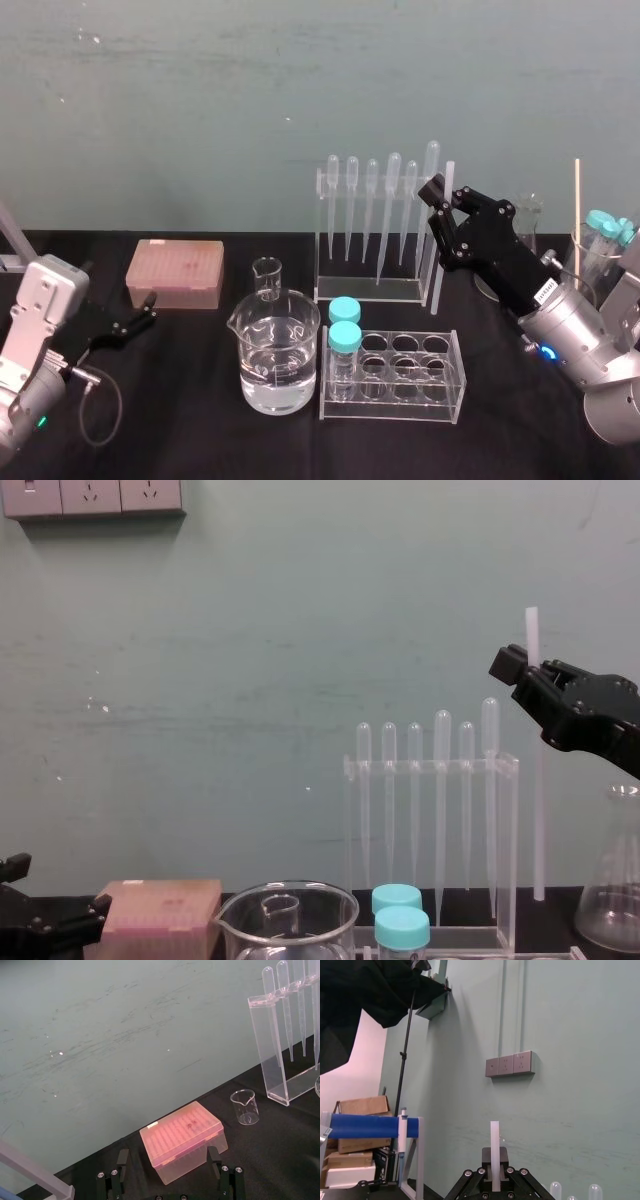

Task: Pick up the stirring rod with one hand, then place it down.

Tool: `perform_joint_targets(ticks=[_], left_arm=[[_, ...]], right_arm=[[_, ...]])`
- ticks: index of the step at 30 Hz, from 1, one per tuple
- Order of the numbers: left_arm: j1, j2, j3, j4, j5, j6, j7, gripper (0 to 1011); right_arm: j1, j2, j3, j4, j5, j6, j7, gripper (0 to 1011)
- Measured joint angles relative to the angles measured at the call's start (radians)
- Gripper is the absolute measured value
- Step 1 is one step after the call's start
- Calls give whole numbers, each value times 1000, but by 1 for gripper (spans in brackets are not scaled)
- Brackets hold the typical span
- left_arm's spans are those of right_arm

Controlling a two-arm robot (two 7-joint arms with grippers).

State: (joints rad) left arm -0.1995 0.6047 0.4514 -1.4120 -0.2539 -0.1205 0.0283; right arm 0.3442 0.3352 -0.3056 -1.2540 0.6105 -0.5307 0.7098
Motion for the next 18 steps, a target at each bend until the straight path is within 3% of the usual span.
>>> perform_joint_targets(ticks=[18], left_arm=[[0, 0, 0, 0, 0, 0, 0, 1000]], right_arm=[[1, 0, 0, -1, 1, 0, -1, 70]])
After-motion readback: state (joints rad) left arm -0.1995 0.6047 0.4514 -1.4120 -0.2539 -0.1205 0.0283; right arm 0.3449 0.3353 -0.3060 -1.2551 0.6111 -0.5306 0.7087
